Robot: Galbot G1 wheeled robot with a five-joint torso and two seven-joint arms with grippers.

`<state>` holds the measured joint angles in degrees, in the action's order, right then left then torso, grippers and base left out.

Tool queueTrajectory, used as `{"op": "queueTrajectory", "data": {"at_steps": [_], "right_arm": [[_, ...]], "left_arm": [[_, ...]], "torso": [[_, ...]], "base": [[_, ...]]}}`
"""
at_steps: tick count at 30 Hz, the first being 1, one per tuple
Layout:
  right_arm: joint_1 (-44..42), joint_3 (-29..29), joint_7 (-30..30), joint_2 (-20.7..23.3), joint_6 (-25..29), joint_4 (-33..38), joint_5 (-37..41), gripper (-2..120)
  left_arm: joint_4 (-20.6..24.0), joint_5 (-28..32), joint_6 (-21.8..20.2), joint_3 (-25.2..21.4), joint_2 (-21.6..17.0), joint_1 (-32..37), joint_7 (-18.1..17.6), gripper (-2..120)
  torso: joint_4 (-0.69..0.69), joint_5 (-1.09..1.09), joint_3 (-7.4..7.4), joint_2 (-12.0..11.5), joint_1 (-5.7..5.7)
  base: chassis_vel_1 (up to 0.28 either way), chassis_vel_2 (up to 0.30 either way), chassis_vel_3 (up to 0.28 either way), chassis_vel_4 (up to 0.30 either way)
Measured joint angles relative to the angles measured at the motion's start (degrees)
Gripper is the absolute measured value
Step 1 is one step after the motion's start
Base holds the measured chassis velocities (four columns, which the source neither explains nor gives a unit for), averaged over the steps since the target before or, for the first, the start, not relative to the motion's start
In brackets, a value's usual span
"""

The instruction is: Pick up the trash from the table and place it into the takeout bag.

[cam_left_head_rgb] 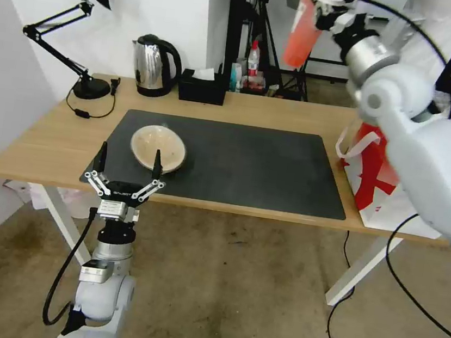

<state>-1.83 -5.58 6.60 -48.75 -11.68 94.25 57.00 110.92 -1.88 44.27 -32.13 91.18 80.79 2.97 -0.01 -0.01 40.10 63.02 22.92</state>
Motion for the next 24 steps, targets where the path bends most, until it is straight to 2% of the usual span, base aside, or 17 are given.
{"op": "queueTrajectory", "data": {"at_steps": [16,22,24], "right_arm": [[1.5,2.7,0.0,10.3,-1.5,2.0,4.3,2],[0.1,5.2,-0.8,17.0,-1.7,2.7,5.7,2],[-0.3,5.6,-1.0,17.7,-1.7,2.9,5.8,2]], "left_arm": [[-0.6,-0.4,-0.2,1.0,0.0,-0.4,0.0,100],[-1.2,-0.5,-0.2,1.9,0.0,-1.0,0.0,100],[-1.2,-0.6,-0.2,2.0,0.0,-1.0,0.0,100]], "torso": [[0.01,0.01,0.0,0.0,0.0],[0.0,0.01,0.0,0.0,-0.01],[0.0,0.0,-0.01,0.0,-0.01]], "base": [[0.0,0.0,0.0,0.0],[0.0,0.0,0.0,0.0],[0.0,0.0,0.0,0.0]]}}
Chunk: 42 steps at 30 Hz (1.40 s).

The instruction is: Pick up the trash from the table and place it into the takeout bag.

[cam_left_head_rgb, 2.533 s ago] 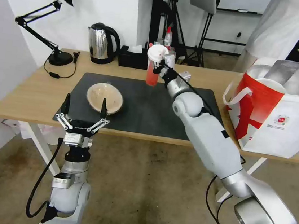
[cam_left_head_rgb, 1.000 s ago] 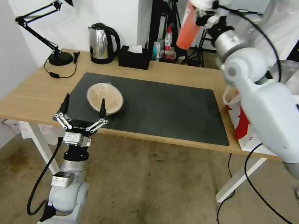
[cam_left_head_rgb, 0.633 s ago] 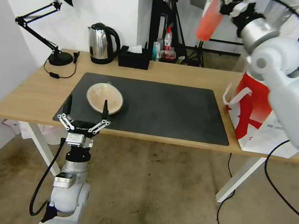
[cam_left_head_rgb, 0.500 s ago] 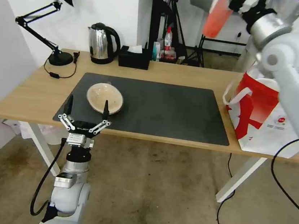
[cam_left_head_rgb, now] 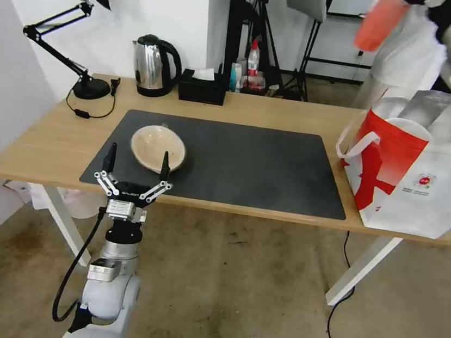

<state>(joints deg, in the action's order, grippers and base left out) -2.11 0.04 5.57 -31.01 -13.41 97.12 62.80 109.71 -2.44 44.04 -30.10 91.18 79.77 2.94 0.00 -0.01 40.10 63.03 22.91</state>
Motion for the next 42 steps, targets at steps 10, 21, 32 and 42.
{"op": "queueTrajectory", "data": {"at_steps": [10,21,32,42], "right_arm": [[-10.9,9.9,-2.1,6.9,0.1,2.1,0.8,2],[-22.9,20.1,-4.1,9.3,0.5,3.3,0.4,2],[-30.1,26.0,-5.6,9.8,2.0,3.5,-1.3,2],[-33.1,26.9,-6.1,8.9,2.6,2.8,-2.9,2]], "left_arm": [[-0.2,-0.1,0.0,0.8,0.0,-0.1,0.0,100],[-0.5,-0.2,-0.1,1.3,0.0,-0.3,0.0,100],[-0.5,-0.2,-0.1,1.2,0.0,-0.3,0.0,100],[0.2,0.1,-0.1,0.5,0.0,0.2,-0.1,100]], "torso": [[0.0,-0.01,0.0,0.0,0.0],[0.0,-0.01,0.01,0.0,0.0],[0.01,0.01,0.01,0.0,0.01],[0.01,0.01,0.01,0.0,0.02]], "base": [[0.0,0.0,0.0,0.0],[0.0,0.0,0.0,0.0],[0.0,0.0,0.0,0.0],[0.0,0.0,0.0,0.0]]}}
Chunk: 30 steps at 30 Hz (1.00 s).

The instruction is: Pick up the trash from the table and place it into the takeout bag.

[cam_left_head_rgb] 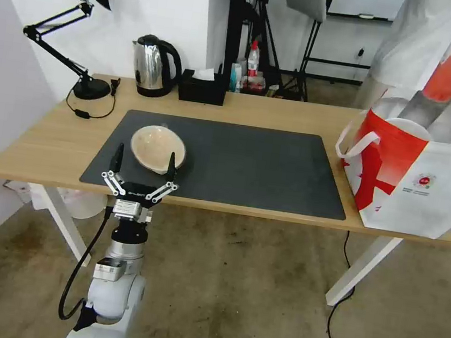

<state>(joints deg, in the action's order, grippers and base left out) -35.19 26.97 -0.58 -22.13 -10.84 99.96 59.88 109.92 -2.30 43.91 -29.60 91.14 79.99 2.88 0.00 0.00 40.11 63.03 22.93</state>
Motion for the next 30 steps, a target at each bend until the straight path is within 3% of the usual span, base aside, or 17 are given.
{"op": "queueTrajectory", "data": {"at_steps": [30], "right_arm": [[-7.6,2.3,-2.3,-4.5,5.0,-1.9,-7.3,2]], "left_arm": [[3.0,1.1,0.0,-1.2,-0.4,2.0,-0.1,100]], "torso": [[0.0,0.0,0.0,0.0,-0.01]], "base": [[0.0,0.0,0.0,0.0]]}}
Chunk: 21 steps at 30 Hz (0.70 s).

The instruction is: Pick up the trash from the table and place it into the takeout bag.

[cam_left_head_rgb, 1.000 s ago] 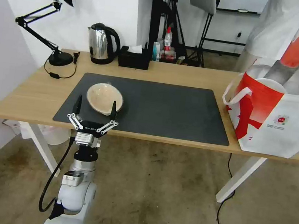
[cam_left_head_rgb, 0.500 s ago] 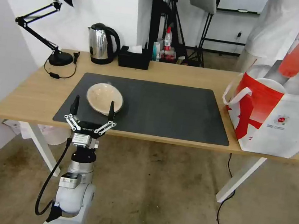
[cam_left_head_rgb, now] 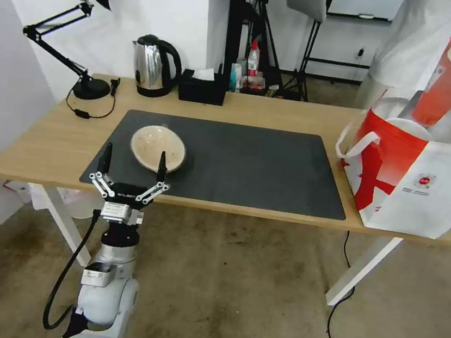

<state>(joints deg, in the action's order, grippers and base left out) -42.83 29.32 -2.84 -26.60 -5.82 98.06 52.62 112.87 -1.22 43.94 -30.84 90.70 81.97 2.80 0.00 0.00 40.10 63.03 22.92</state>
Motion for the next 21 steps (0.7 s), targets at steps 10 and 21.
{"op": "queueTrajectory", "data": {"at_steps": [10,21], "right_arm": [[-1.2,0.2,-0.8,-1.4,2.0,-2.1,-1.8,2],[-1.0,0.0,-1.2,-2.8,3.1,-3.5,-3.2,2]], "left_arm": [[0.9,0.2,-0.2,-0.7,-0.1,0.6,0.0,100],[1.3,0.3,-0.3,-1.1,-0.2,0.9,0.0,100]], "torso": [[0.0,0.0,0.0,0.0,0.0],[0.0,0.0,0.0,0.0,-0.01]], "base": [[0.0,0.0,0.0,0.0],[0.0,0.0,0.0,0.0]]}}
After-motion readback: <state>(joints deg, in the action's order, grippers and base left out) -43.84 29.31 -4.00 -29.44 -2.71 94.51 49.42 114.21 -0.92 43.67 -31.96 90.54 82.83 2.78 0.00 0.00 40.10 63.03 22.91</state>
